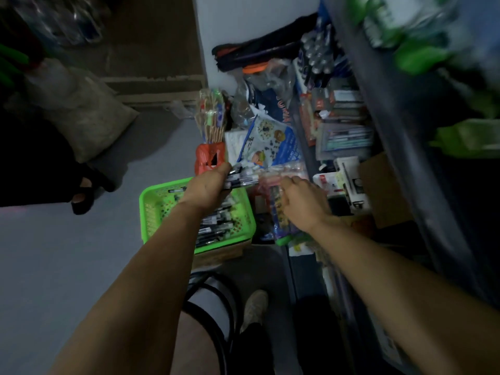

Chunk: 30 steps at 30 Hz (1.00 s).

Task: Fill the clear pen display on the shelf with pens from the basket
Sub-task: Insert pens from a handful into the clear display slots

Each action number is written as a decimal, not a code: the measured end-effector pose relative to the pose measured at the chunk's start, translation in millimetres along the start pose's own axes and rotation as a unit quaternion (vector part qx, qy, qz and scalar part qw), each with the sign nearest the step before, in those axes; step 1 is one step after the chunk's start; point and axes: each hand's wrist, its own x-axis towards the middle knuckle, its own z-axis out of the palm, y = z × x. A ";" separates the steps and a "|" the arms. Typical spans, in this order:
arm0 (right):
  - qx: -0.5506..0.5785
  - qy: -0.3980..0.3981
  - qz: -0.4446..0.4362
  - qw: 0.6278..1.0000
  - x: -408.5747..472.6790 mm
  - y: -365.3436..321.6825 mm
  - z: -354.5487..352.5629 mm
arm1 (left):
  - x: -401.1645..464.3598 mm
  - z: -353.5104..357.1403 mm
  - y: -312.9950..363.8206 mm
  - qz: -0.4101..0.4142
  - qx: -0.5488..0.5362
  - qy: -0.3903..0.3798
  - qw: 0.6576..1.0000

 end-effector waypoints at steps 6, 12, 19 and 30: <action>0.003 0.113 0.056 0.992 -62.0 19.5 -65.1 | -16.4 -36.9 81.5 0.104 -0.021 0.049 0.993; 0.001 0.200 0.108 0.974 -144.9 20.2 -120.5 | -52.3 -67.4 153.1 0.187 -0.062 0.064 0.978; -0.025 0.262 0.177 0.948 -247.2 50.2 -172.5 | -76.3 -94.1 258.3 0.332 -0.071 0.052 0.939; -0.088 0.305 0.330 0.889 -367.4 113.1 -204.8 | -90.1 -85.8 413.9 0.477 -0.143 -0.040 0.866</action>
